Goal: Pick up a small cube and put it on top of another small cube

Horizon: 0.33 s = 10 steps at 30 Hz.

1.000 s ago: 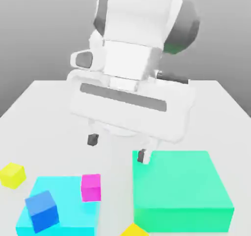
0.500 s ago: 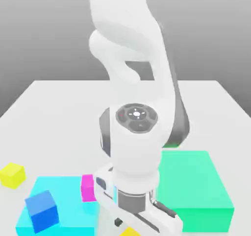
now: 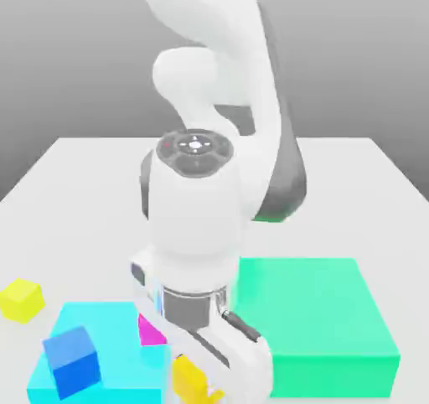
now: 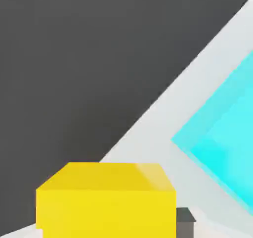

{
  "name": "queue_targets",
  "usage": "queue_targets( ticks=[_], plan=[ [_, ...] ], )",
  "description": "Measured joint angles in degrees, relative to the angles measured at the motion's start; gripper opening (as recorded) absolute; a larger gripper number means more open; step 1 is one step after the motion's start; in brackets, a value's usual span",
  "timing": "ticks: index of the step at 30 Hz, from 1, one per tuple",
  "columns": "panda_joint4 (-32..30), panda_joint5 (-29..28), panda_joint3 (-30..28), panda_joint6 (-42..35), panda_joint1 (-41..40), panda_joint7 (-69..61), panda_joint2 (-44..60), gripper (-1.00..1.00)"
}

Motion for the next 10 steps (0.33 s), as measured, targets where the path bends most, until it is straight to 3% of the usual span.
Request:
queue_targets(
  ticks=[3,6,7,10],
  plan=[
    [0.7,4.0,-3.4,-5.5,-3.9,0.4,-5.3,-1.0],
    [0.0,4.8,-4.4,-1.6,-5.0,0.8,-2.5,-1.0],
    [-0.4,4.8,-4.5,0.2,-5.1,0.9,-1.0,1.0],
    [-0.4,4.8,-4.5,0.2,-5.1,0.9,-1.0,1.0]
  ],
)
